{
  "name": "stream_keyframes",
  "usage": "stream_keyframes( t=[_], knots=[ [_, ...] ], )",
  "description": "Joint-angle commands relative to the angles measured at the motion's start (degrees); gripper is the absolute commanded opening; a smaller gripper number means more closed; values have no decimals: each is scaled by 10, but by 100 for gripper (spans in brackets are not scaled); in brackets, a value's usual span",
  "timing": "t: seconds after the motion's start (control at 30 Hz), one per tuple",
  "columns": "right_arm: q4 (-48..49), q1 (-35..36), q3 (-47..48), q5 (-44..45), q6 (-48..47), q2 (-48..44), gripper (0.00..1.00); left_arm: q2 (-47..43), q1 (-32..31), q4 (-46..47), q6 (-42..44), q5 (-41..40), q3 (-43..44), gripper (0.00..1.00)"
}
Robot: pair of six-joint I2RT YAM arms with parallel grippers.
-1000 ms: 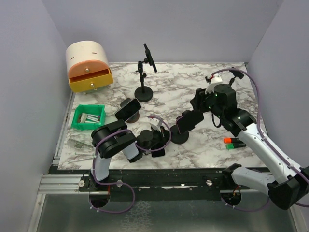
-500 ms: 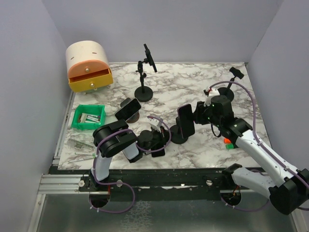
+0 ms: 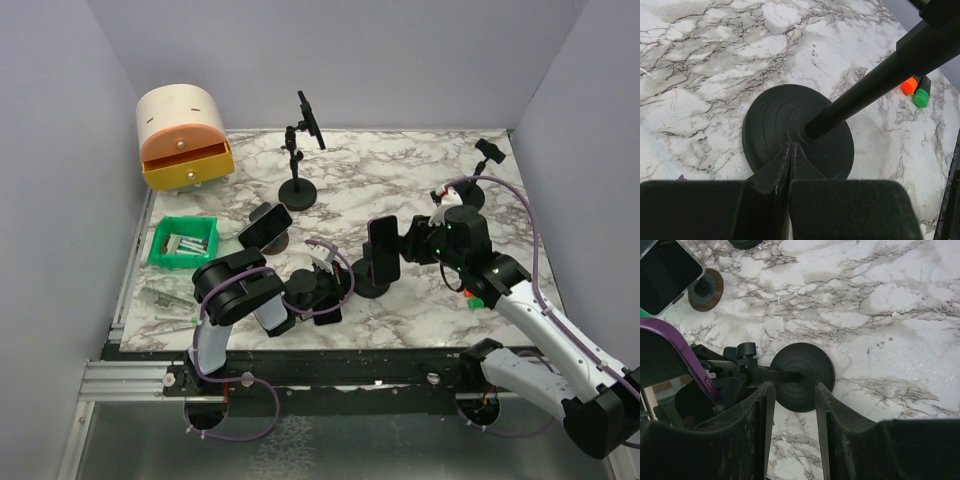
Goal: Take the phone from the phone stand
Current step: Adjust the phone stand with the phone at the center of the board.
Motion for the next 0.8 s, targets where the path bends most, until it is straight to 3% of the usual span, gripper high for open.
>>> stream_keyframes(
  t=[0.0, 0.4, 0.77],
  knots=[
    [-37, 0, 21, 18, 10, -23, 44, 0, -5, -25, 4, -4, -7, 0],
    [-113, 0, 52, 116, 15, -66, 52, -2, -5, -25, 6, -4, -10, 0],
    [-115, 0, 82, 103, -26, -40, 63, -8, -5, -25, 6, -3, -8, 0]
  ],
)
